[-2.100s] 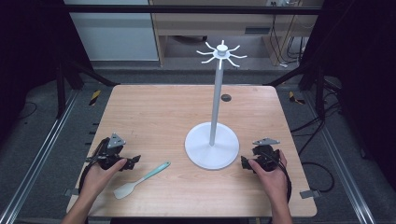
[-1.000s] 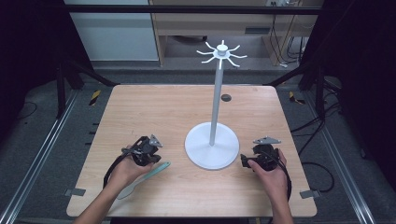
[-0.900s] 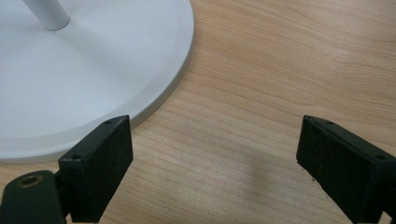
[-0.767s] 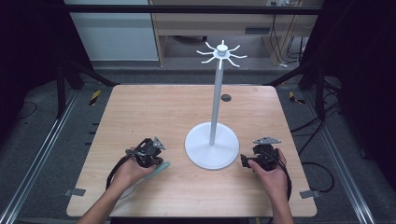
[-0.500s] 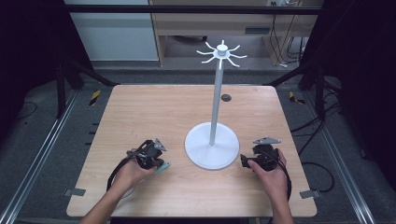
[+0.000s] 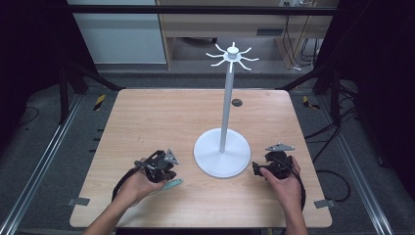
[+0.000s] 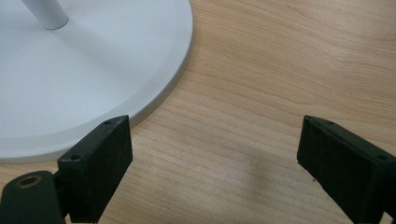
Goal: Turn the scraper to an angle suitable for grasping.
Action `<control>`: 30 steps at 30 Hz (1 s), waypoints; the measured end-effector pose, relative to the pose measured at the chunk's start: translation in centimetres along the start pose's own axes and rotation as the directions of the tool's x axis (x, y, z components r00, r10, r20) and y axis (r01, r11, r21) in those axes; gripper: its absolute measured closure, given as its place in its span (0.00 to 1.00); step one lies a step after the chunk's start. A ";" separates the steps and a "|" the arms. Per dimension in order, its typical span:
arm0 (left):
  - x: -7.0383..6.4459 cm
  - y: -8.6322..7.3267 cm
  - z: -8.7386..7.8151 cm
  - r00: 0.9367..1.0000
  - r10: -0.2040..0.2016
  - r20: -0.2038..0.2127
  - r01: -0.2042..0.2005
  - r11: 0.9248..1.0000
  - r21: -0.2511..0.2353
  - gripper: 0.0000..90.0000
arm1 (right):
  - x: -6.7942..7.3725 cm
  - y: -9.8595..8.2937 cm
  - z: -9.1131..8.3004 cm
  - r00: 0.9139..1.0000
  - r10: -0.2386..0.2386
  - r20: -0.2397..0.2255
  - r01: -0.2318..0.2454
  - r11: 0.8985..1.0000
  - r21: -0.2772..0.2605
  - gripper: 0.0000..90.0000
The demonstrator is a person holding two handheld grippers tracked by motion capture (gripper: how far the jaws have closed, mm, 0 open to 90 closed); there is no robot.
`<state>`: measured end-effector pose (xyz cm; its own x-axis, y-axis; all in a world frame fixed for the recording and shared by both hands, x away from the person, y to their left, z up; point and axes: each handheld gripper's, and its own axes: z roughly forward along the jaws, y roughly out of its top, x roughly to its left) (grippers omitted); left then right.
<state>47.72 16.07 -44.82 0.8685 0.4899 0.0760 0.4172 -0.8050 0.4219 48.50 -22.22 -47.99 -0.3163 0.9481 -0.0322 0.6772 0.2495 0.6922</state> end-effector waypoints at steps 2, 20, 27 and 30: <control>-0.3 0.3 -0.2 1.000 0.030 -0.008 -0.030 0.999 0.034 0.90 | 0.0 0.0 0.0 1.000 -0.004 -0.001 0.004 1.000 0.001 0.12; -0.7 1.1 1.2 0.997 0.072 0.000 -0.071 0.988 0.135 0.64 | 0.0 0.0 0.0 1.000 0.005 -0.003 -0.005 1.000 -0.001 0.11; -0.9 1.1 1.7 0.997 0.079 0.015 -0.080 0.983 0.165 0.70 | 0.0 0.0 0.0 1.000 0.003 -0.001 -0.003 1.000 0.003 0.11; -0.9 1.2 1.8 0.996 0.086 0.024 -0.089 0.979 0.183 0.73 | 0.0 0.0 0.0 1.000 0.006 -0.003 -0.006 1.000 0.001 0.11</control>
<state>47.93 14.08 -46.04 0.9072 0.4109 0.0906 0.3804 -0.8930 0.2406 48.48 -22.22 -47.95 -0.3140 0.9491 -0.0256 0.6800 0.2436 0.6915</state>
